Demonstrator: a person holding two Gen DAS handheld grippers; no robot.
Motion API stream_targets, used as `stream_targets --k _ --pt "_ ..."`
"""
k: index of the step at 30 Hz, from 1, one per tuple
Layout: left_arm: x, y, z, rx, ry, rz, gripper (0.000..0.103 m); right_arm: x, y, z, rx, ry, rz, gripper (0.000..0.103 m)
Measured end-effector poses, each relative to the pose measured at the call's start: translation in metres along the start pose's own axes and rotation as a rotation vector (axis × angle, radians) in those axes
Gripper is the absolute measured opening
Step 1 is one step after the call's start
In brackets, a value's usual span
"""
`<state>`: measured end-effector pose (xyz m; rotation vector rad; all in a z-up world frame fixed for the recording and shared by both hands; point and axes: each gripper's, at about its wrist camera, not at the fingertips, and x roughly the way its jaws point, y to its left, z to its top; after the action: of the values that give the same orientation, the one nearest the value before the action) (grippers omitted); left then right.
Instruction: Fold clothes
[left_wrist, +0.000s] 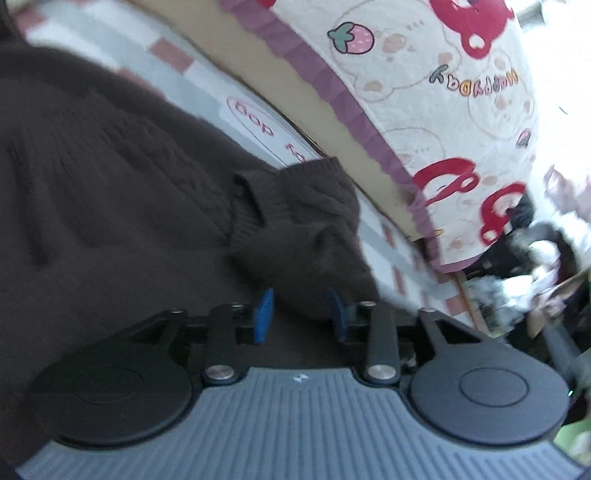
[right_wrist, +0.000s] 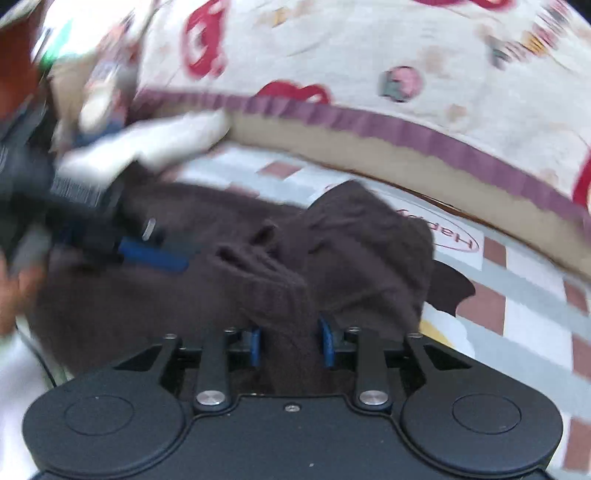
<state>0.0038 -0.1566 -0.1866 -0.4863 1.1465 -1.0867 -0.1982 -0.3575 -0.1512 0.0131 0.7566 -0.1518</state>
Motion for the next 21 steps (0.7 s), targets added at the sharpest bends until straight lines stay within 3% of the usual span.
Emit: stream_targets --k 1,3,5,6,7,8,9,10,12,13,17,18,19,21 --pt "0.001 0.003 0.000 -0.039 0.007 -0.029 0.047 0.006 0.007 -0.003 -0.050 0.014 -0.025 0.038" --pt "0.003 0.009 -0.001 -0.099 0.013 -0.068 0.048 0.020 0.023 -0.008 -0.139 0.036 -0.069 0.056" --pt "0.004 0.014 -0.002 -0.126 0.016 -0.072 0.050 0.027 0.037 -0.007 -0.219 0.022 -0.123 0.057" --pt "0.005 0.015 -0.002 -0.127 0.019 -0.063 0.051 0.029 0.042 -0.006 -0.254 0.004 -0.137 0.043" --pt "0.006 0.017 -0.002 -0.128 0.021 -0.053 0.053 0.026 0.045 -0.004 -0.267 -0.013 -0.141 0.021" --pt "0.006 0.018 -0.002 -0.130 0.024 -0.044 0.054 0.019 0.046 0.001 -0.260 -0.037 -0.131 0.017" --pt "0.007 0.020 -0.002 -0.147 0.025 -0.043 0.056 0.003 0.048 0.007 -0.239 -0.086 -0.103 0.017" --pt "0.007 0.023 -0.002 -0.172 0.023 -0.061 0.067 -0.012 0.049 0.011 -0.222 -0.111 -0.090 0.017" --pt "0.008 0.032 -0.002 -0.267 0.014 -0.129 0.078 -0.039 0.052 0.018 -0.188 -0.158 -0.067 0.017" --pt "0.009 0.036 -0.002 -0.310 0.010 -0.155 0.079 -0.041 0.051 0.015 -0.168 -0.162 -0.075 0.017" --pt "0.019 0.034 0.002 -0.318 0.015 -0.148 0.078 -0.026 0.045 0.000 -0.156 -0.104 -0.091 0.017" --pt "0.020 0.025 0.004 -0.249 0.015 -0.128 0.072 -0.023 0.045 -0.002 -0.167 -0.095 -0.101 0.017" --pt "0.022 0.016 0.005 -0.179 0.016 -0.108 0.041 -0.023 0.044 -0.001 -0.157 -0.094 -0.103 0.017" --pt "0.019 -0.006 0.007 -0.023 -0.014 -0.053 0.001 -0.021 0.042 0.002 -0.140 -0.094 -0.114 0.018"
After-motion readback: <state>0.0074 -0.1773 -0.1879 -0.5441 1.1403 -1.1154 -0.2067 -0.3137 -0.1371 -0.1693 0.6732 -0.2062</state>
